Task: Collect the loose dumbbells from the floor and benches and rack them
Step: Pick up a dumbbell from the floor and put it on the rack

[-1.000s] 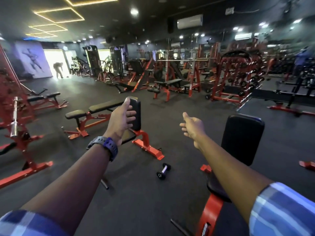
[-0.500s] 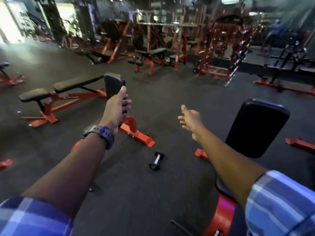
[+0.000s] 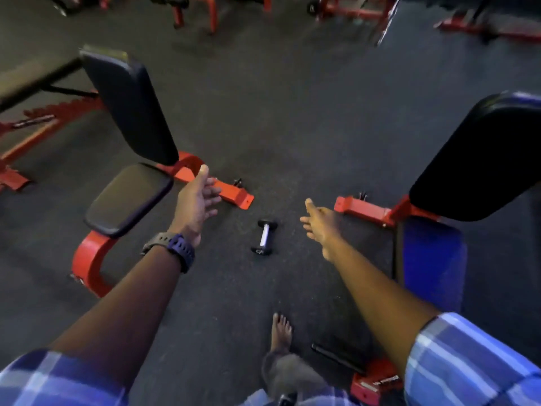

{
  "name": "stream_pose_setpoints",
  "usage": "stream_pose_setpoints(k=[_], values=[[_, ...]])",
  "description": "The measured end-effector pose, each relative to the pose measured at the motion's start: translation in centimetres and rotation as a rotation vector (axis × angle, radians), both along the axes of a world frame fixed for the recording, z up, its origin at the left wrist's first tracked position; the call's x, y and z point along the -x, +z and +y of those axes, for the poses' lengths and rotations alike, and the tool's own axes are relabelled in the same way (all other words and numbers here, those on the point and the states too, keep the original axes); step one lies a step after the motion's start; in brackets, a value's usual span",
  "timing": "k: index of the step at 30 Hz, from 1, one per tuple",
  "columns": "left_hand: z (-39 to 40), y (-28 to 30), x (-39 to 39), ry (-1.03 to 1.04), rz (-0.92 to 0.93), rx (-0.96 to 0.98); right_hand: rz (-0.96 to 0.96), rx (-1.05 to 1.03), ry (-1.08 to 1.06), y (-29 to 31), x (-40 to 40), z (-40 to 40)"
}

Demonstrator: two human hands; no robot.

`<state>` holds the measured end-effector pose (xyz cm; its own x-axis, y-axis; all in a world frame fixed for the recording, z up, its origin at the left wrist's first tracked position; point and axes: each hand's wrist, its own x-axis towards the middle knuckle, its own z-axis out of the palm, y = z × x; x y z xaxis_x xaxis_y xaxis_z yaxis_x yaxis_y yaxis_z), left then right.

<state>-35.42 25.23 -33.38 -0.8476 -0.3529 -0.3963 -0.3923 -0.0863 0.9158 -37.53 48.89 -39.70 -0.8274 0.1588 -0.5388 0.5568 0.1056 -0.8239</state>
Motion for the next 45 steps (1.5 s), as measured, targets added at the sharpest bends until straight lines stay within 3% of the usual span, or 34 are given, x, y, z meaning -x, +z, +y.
stream_pose_setpoints(k=[14, 23, 31, 34, 38, 41, 45], values=[[-2.9, -22.7, 18.4, 0.048, -0.387, -0.324, -0.363, -0.004, -0.052, -20.3, 17.6, -7.4], [-2.7, -43.4, 24.0, 0.263, -0.633, -0.571, -0.607, 0.121, -0.096, -40.6, 25.7, -11.9], [-0.5, -65.0, 25.3, 0.526, -0.817, -0.608, -0.641, 0.024, -0.056, -60.8, 31.8, -14.3], [-0.3, -69.5, 25.5, 0.549, -0.805, -0.754, -0.691, 0.001, -0.024, -65.9, 32.4, -15.4], [-0.7, -73.0, 26.4, 0.681, -0.798, -0.843, -0.695, 0.138, -0.047, -70.3, 32.9, -17.2], [-0.9, -73.4, 27.8, 0.711, -0.809, -0.887, -0.698, 0.254, -0.089, -71.2, 34.1, -17.8], [-0.6, -70.9, 29.5, 0.714, -0.855, -0.894, -0.669, 0.155, -0.073, -69.2, 34.7, -17.6]])
